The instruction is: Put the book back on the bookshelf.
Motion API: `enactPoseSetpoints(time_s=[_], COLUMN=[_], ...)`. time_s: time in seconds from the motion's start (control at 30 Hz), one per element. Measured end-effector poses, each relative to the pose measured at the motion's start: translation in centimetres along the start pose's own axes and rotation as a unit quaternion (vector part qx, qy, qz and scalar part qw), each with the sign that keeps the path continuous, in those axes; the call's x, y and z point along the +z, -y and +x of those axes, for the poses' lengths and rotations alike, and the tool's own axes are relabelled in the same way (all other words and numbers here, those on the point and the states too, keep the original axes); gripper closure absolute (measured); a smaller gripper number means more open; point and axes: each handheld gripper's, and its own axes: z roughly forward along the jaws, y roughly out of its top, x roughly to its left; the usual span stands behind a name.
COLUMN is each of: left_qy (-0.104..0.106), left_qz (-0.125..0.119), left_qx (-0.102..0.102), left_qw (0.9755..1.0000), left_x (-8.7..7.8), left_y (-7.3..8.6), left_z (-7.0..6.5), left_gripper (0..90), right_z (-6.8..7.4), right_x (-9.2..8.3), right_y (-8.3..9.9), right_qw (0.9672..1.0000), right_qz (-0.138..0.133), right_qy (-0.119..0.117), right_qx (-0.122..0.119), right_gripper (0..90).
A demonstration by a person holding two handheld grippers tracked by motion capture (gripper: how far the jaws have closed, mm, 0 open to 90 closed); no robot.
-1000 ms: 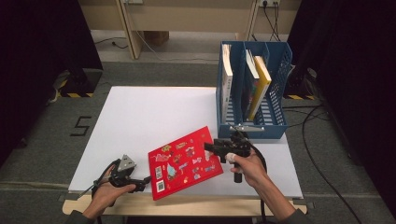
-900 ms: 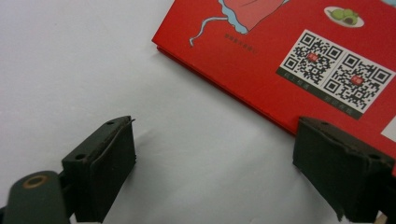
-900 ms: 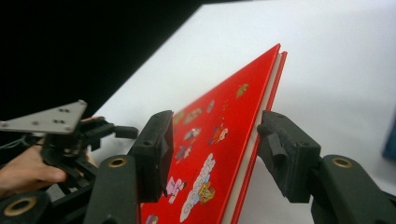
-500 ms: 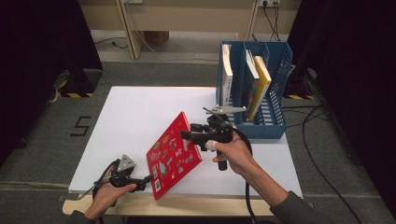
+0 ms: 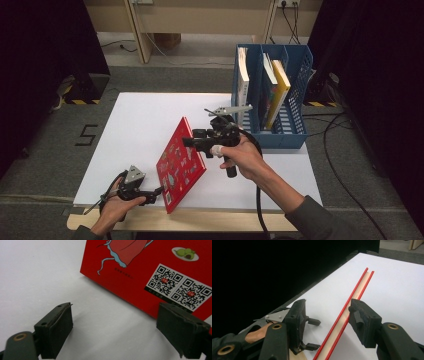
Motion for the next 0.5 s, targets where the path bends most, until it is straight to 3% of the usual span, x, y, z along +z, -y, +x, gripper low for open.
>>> enactPoseSetpoints(time_s=[0.37,0.5], left_qy=[0.003,0.000], left_qz=[-0.003,-0.005], left_qx=[0.000,-0.003], left_qw=[1.0000,1.0000], left_x=[0.0,0.0], left_y=[0.0,0.1], left_z=[0.0,0.1], left_gripper=[13.5,13.8], right_z=[1.8,2.2], right_x=[0.2,0.6], right_y=[-0.5,-0.2], right_qw=[0.9999,0.9997], right_qz=[0.008,0.021], right_qy=[0.000,-0.014], right_qx=[-0.014,-0.004], right_gripper=[48.6,49.2])
